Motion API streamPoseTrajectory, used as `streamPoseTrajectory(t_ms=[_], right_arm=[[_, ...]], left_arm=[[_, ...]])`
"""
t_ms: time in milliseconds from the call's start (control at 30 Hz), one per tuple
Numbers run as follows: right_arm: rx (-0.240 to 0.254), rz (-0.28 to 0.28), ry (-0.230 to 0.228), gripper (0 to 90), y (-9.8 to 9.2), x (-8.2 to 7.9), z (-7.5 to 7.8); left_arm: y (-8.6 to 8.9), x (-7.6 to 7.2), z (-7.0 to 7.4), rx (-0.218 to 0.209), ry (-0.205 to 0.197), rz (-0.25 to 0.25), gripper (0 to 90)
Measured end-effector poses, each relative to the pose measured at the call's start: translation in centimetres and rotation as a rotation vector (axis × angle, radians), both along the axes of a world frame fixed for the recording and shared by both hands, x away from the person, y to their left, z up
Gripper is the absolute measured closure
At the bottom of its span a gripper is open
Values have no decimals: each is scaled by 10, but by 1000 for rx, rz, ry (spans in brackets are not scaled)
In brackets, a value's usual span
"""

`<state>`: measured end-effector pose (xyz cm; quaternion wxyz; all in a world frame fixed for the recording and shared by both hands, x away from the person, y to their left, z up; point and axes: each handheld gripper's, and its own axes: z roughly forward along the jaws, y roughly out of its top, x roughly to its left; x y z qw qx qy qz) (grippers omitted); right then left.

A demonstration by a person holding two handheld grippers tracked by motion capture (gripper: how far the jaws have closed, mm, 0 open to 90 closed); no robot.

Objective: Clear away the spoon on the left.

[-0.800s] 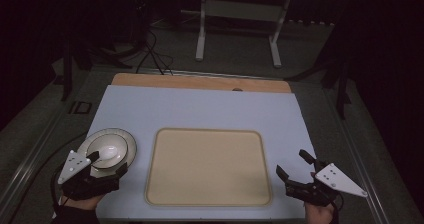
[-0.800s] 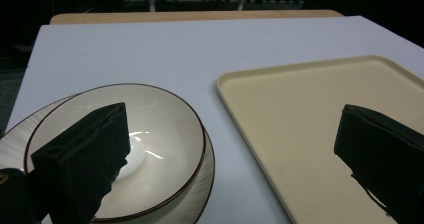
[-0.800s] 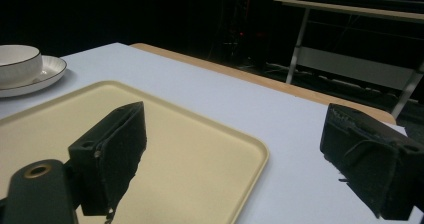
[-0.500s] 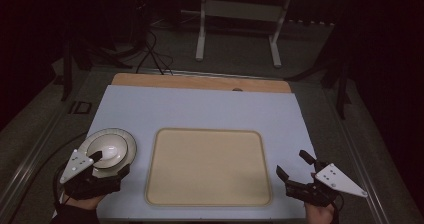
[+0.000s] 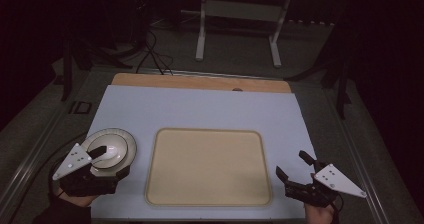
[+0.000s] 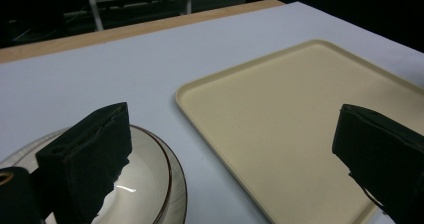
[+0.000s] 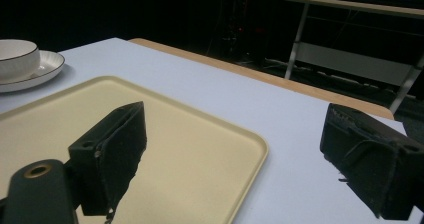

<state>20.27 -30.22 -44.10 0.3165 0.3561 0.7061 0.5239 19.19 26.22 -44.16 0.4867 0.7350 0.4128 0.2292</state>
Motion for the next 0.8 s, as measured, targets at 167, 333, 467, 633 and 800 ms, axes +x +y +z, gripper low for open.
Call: streamPoseTrajectory(t_ms=[167, 333, 467, 633, 800], right_arm=[[-3, 2, 2, 113, 1, 0, 0], [-5, 3, 7, 113, 2, 1, -1], [-8, 5, 7, 113, 2, 1, -1], [-12, 6, 4, 113, 2, 1, -1], [-13, 3, 1, 113, 2, 0, -1]], left_arm=[[2, 1, 7, 26, -8, -7, 37], [8, 1, 15, 23, -24, 14, 41], [14, 0, 21, 16, -39, 32, 42], [22, -1, 29, 11, -55, 53, 48], [30, -1, 32, 7, -61, 74, 52]])
